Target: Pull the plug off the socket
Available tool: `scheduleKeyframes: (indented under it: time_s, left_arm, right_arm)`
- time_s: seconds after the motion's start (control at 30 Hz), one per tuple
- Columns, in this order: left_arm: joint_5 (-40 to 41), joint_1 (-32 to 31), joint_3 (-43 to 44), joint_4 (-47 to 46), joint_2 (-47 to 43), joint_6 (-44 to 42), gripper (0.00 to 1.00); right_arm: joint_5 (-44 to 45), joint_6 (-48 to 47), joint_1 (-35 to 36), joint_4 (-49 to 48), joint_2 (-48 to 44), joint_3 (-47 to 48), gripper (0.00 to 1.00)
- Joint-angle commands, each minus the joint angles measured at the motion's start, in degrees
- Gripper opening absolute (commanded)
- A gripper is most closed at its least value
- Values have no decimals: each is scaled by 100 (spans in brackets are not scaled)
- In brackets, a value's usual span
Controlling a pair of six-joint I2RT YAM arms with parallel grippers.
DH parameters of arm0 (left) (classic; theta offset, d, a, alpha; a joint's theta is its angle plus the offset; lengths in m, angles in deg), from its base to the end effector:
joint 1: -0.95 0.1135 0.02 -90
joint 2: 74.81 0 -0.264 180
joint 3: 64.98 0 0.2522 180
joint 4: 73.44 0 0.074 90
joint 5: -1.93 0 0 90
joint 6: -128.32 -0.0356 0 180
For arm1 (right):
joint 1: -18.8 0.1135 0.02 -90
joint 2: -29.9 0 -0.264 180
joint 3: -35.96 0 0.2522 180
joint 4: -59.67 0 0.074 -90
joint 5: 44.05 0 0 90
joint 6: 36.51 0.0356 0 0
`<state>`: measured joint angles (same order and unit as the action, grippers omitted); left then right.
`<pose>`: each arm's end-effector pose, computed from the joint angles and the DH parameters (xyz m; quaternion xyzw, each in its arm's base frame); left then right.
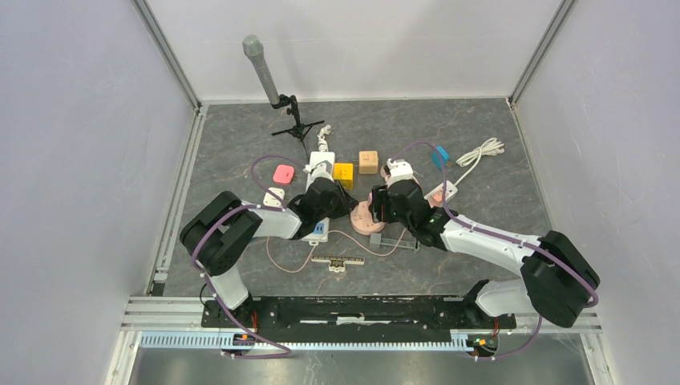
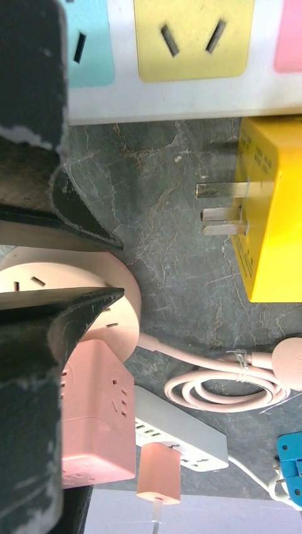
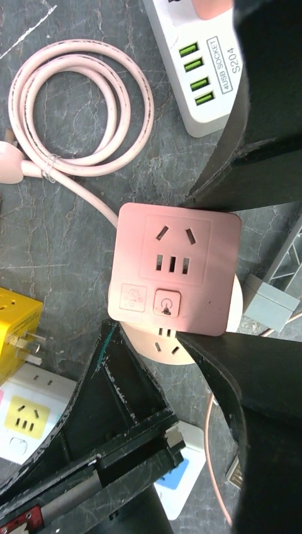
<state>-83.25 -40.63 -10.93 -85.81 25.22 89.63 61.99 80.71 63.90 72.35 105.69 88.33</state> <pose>0.2506 -0.2184 0.1315 -0.0945 0.8757 -0.3166 0.3521 0.2004 0.1872 0.2054 -0.0747 0.8818 0.1644 0.4357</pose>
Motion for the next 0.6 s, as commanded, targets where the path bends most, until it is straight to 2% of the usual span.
scheduleKeyframes:
  time_s: [0.0, 0.37, 0.57]
  left_arm:
    - [394, -17, -386, 1699, 435, -552, 33]
    - [302, -17, -390, 1673, 350, -526, 33]
    - [201, -17, -380, 1761, -231, -454, 37]
  right_arm:
    - [-709, 467, 96, -1017, -270, 38, 0]
    - [-303, 291, 104, -1124, -452, -104, 0]
    - [164, 74, 179, -954, -225, -161, 0]
